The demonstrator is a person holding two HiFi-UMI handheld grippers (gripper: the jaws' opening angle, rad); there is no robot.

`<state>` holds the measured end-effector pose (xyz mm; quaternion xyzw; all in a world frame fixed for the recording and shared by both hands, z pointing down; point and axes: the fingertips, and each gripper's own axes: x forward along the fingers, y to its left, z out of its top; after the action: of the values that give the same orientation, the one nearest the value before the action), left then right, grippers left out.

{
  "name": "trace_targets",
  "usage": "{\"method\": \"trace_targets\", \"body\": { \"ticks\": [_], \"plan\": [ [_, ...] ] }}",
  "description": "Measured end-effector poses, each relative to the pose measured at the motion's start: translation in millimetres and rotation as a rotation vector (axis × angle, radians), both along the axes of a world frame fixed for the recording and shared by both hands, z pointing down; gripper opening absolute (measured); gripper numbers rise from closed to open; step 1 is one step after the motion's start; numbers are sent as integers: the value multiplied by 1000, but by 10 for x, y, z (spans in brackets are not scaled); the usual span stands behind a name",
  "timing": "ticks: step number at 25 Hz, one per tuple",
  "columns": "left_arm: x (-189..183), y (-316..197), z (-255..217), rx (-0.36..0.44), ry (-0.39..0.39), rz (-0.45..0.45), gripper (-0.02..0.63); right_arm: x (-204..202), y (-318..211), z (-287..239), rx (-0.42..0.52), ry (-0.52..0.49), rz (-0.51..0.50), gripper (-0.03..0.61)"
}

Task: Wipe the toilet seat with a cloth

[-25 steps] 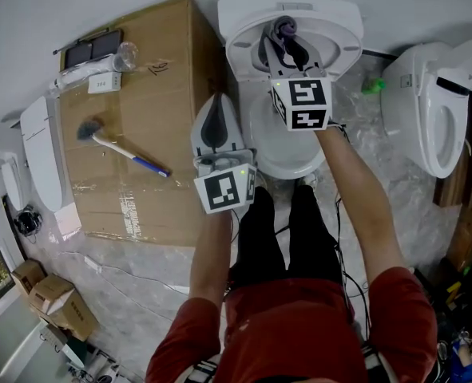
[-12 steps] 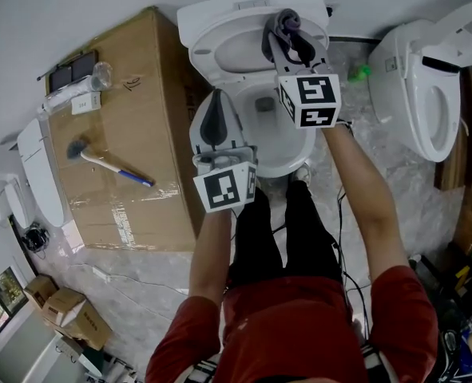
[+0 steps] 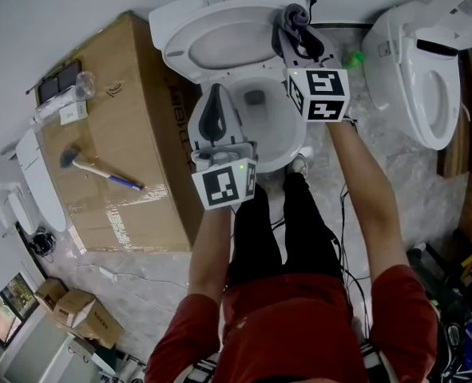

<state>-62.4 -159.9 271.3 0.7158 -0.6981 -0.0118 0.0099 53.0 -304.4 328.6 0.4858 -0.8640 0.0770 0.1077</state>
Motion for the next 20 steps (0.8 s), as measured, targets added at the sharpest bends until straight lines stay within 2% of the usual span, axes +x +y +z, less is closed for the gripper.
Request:
{"method": "trace_targets", "body": {
  "ticks": [5,10,14,20],
  "plan": [
    [116,-56,126,-18,-7,13,12,172,-20,192,-23,-24,20,95],
    [170,-91,316,-34,-6,16,12,258,9,282,35,-8,16,95],
    [172,-97,515,-53,-9,15,12,363,7,412,45,-8,37,94],
    [210,-90,789,-82,-5,13,12,470,-19,824,38,77,52,94]
  ]
}}
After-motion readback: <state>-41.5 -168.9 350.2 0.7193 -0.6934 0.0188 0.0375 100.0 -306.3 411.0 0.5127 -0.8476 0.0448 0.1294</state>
